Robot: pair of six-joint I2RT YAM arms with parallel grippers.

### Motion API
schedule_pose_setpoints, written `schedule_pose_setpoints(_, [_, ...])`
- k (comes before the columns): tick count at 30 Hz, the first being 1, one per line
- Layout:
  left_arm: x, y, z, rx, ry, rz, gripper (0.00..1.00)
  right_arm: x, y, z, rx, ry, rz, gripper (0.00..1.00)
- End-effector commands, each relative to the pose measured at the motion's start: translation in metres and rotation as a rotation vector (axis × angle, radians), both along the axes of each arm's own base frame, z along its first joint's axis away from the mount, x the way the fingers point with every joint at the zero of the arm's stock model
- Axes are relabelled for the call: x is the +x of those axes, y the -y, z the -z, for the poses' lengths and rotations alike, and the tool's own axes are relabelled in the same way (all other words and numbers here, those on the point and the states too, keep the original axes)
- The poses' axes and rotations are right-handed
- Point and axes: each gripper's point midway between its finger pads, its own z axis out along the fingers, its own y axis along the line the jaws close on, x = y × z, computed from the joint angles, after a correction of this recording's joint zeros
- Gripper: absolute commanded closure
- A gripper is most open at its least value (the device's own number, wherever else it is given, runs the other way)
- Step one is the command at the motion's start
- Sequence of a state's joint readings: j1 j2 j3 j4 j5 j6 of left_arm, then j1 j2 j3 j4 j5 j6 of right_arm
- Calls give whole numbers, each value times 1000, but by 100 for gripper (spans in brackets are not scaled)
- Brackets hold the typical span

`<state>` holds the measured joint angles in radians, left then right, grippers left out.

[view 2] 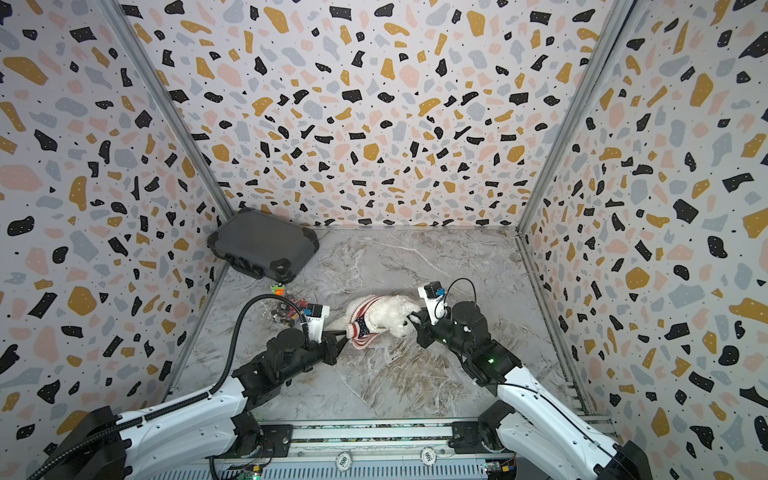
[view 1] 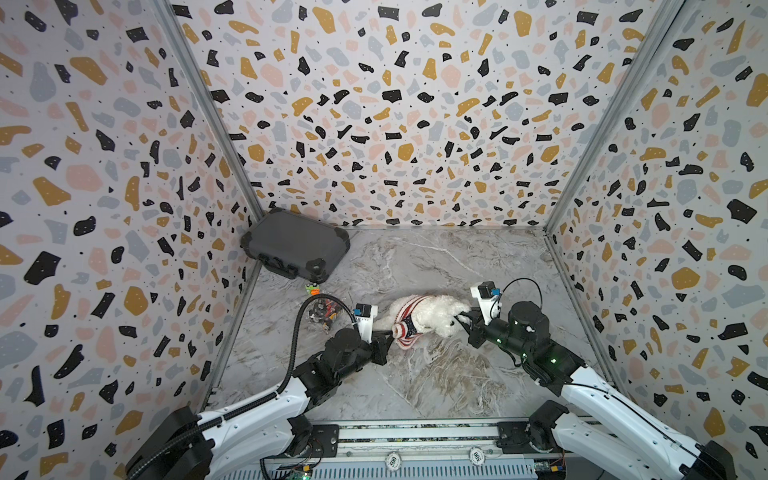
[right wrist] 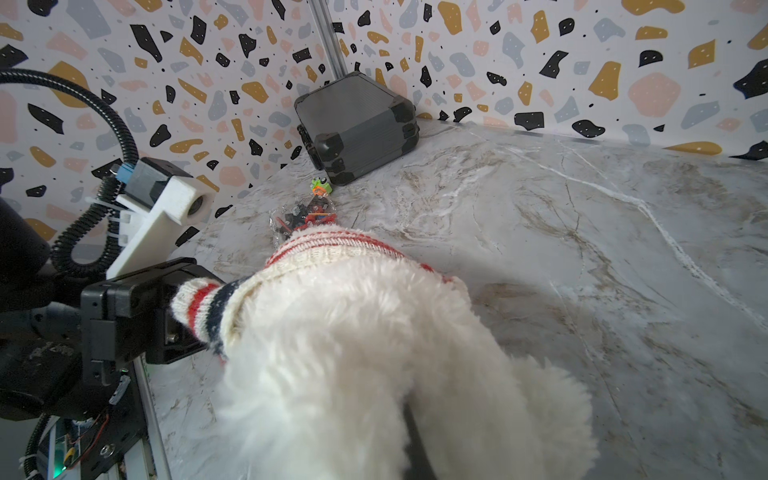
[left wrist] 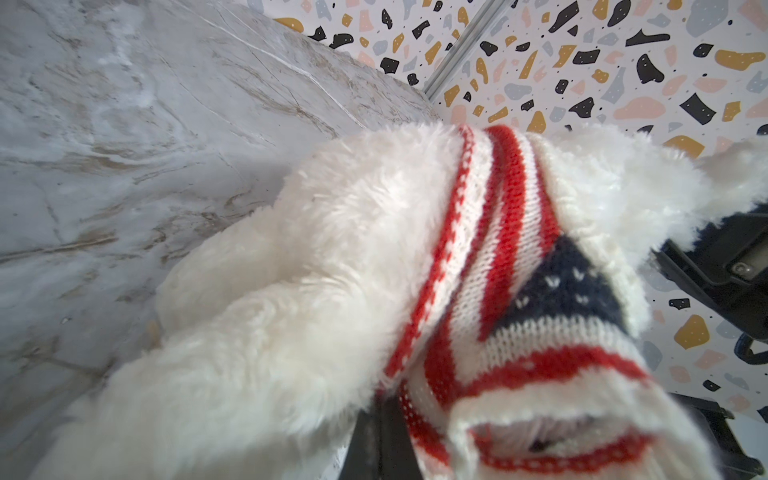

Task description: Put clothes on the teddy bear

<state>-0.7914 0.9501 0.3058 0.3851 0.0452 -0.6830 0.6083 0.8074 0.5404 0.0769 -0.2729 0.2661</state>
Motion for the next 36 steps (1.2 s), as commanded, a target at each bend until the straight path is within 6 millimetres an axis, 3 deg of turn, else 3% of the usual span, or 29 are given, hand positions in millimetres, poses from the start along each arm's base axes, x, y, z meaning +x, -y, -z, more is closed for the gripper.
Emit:
schedule_pose_setpoints(1, [5,-2,-14,13,48,-11,79,5,-4,-47,62,107,-12,100])
schedule_pose_setpoints(5, [1,-19,-13,115,76,-34,51,7,-7,-36,-35,59,-42,100])
schedule_pose_setpoints(8, [-2,-31,-13,189,89,-48,40,6,-10,-27,-90,39,-77,100])
schedule_pose_setpoints(15, [-20,-16,-39,94,168,67,37,-4,-17,-29,-44,18,-163,100])
schedule_pose_setpoints(23, [-43,46,-64,-7,250,209,38,-5,-28,-30,12,-30,-208,100])
schedule_pose_setpoints(27, [-43,67,-71,-8,275,203,40,-3,-30,-28,28,-41,-204,100])
schedule_pose_setpoints(36, [-19,87,-73,-28,277,114,39,-5,-33,-25,48,-49,-227,100])
